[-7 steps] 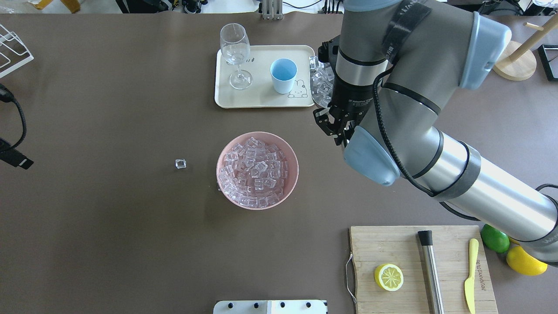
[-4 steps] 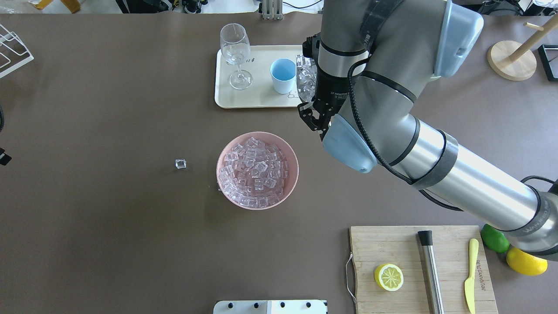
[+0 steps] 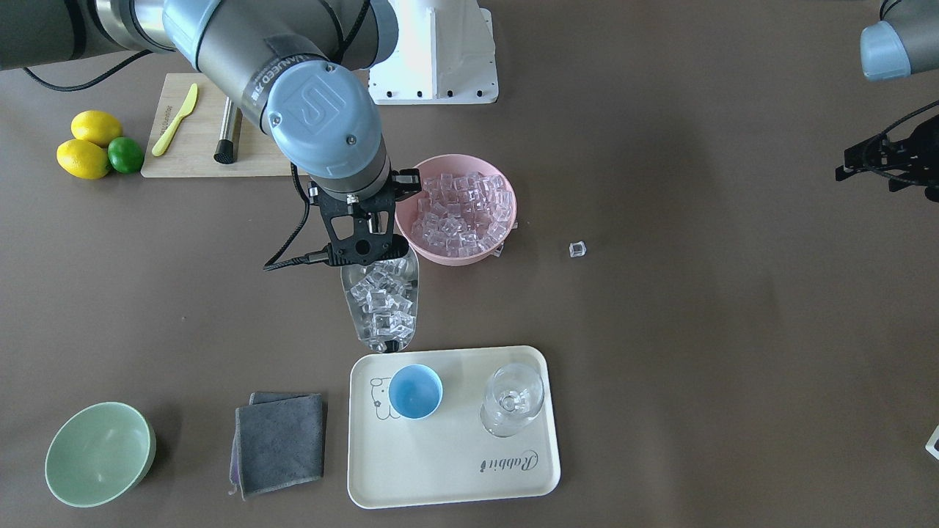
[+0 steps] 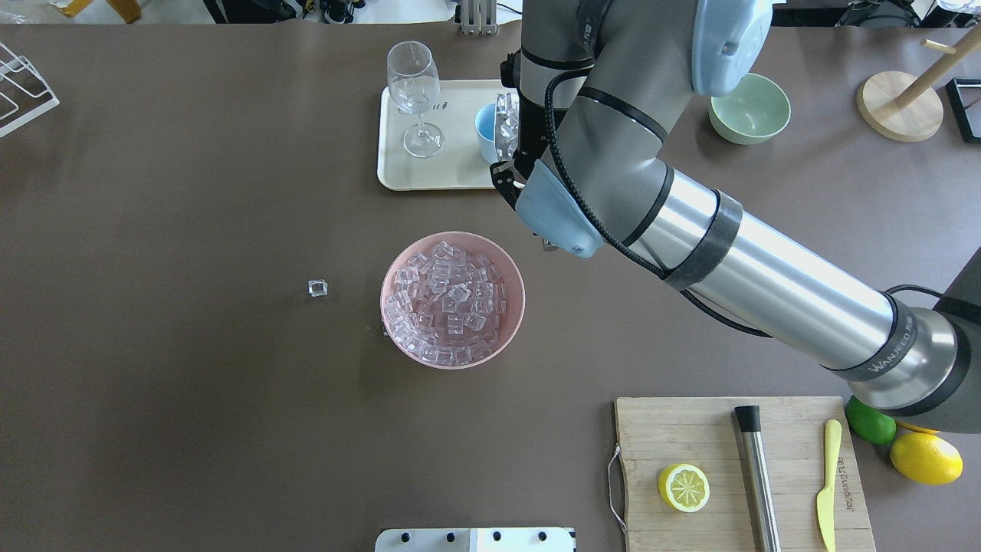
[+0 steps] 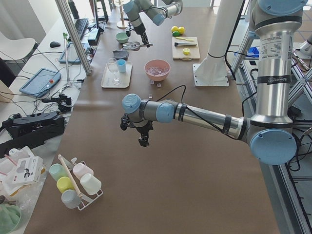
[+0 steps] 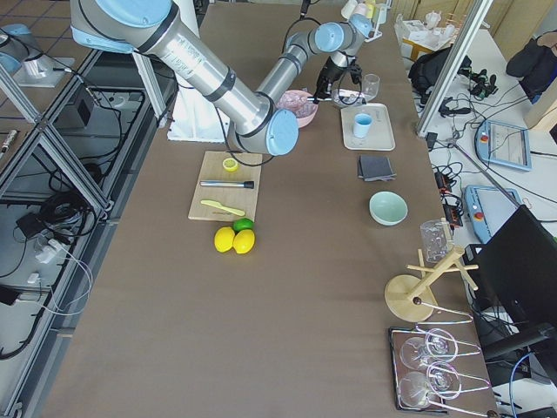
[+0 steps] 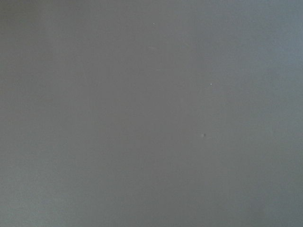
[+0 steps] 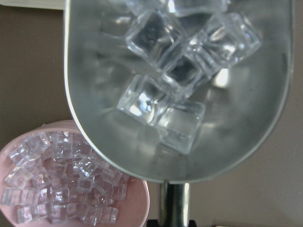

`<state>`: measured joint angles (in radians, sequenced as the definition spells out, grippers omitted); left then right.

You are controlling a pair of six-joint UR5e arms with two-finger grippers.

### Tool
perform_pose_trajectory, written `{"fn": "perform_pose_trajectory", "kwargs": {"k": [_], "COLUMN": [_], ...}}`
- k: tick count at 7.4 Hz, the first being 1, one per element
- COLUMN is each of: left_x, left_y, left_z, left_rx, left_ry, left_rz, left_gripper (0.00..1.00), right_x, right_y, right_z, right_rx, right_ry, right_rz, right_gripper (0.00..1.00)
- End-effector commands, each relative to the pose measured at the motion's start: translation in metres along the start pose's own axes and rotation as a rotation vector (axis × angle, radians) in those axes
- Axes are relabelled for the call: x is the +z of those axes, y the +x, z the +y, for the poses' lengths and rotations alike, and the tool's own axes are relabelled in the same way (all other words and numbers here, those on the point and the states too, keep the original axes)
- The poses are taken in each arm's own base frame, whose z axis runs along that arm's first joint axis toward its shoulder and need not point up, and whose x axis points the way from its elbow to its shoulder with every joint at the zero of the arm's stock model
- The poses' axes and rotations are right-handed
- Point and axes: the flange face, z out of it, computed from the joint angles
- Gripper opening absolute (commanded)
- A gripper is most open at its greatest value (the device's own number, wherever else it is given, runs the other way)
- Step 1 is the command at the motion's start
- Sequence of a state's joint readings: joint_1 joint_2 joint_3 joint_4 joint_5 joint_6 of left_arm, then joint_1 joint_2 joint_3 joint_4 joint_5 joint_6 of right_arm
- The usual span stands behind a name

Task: Put ice in cup with scoop
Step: 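Move the filled scoop with the right gripper above the light-blue cup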

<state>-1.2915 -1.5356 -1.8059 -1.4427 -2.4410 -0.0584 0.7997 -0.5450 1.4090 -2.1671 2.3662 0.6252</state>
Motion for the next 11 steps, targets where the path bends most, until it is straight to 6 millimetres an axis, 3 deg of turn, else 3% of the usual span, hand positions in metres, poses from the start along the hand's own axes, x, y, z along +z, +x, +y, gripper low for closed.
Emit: {"fn": "perform_pose_trajectory", "kwargs": {"k": [1,4,10,11], "left_x": [-0.003,-0.001,-0.017,-0.012], "left_y": [-0.007,-0.016,-0.034,-0.041], "left_z": [0.002,0.005,0.007,0.004], "left_rx": [-0.017,-0.016,-0.039,-0.053], "left_ry": [0.005,0.006,0.043,0.032], "left_rz": [0.0,-0.011,-0.087,-0.084], "left_gripper": [0.98,0.98,0.98,0.98], "right_x": [0.013,0.028,0.032,0.032], "right_y": [-0.001,0.0,-0.006,-0.006], "right_z": [-0.035,-0.05,-0.048,-0.047], "right_rx": [-0.007,0.017,0.035,0.038], "right_ry": [-0.024,-0.08,-0.147,-0.155], "right_rz": [-0.024,-0.06,-0.137,-0.145], "right_gripper": [0.0,0.0,0.0,0.0]}}
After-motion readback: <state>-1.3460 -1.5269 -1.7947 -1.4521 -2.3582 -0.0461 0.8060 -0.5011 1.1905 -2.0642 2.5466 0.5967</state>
